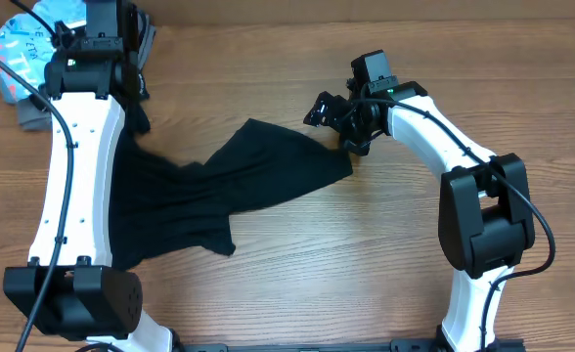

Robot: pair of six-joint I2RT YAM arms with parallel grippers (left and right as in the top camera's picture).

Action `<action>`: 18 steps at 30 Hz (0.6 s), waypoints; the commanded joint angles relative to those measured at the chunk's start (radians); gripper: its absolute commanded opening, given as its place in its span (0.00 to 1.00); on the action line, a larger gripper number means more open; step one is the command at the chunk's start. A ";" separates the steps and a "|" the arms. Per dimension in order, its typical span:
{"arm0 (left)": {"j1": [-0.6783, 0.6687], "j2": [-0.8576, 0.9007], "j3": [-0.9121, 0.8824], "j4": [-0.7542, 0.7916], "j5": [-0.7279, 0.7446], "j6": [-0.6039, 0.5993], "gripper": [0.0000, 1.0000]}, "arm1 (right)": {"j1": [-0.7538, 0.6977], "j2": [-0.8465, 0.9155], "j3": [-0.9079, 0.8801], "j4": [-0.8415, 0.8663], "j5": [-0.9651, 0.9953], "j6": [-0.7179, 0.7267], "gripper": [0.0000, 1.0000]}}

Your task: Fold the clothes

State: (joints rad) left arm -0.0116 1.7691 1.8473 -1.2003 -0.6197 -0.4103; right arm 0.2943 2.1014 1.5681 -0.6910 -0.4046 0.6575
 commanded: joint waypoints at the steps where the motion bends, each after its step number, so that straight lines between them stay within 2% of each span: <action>1: -0.029 -0.056 0.020 -0.056 0.102 -0.002 1.00 | 0.000 -0.011 0.005 0.006 0.045 -0.002 1.00; 5: -0.063 -0.096 0.020 -0.138 0.283 0.003 1.00 | 0.000 -0.011 0.005 0.016 0.058 -0.002 1.00; 7: -0.079 -0.096 0.020 -0.160 0.429 0.034 1.00 | 0.000 -0.011 0.005 0.017 0.067 -0.002 1.00; 8: -0.087 -0.092 0.019 -0.171 0.528 0.053 1.00 | 0.000 -0.011 0.005 0.016 0.071 -0.002 1.00; 9: -0.101 -0.083 0.014 -0.194 0.695 0.129 1.00 | 0.000 -0.011 0.005 0.016 0.077 -0.003 1.00; 10: -0.110 -0.080 0.008 -0.211 0.762 0.171 0.99 | 0.000 -0.011 0.005 0.016 0.079 -0.003 1.00; 12: -0.130 -0.074 -0.007 -0.259 0.804 0.185 0.91 | 0.000 -0.011 0.005 0.016 0.079 -0.003 1.00; 18: -0.224 -0.069 -0.154 -0.355 0.758 0.113 0.90 | 0.000 -0.011 0.005 0.015 0.079 -0.003 1.00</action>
State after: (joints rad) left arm -0.1913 1.6962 1.7859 -1.5345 0.0761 -0.2848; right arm 0.2947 2.1014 1.5681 -0.6807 -0.3363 0.6579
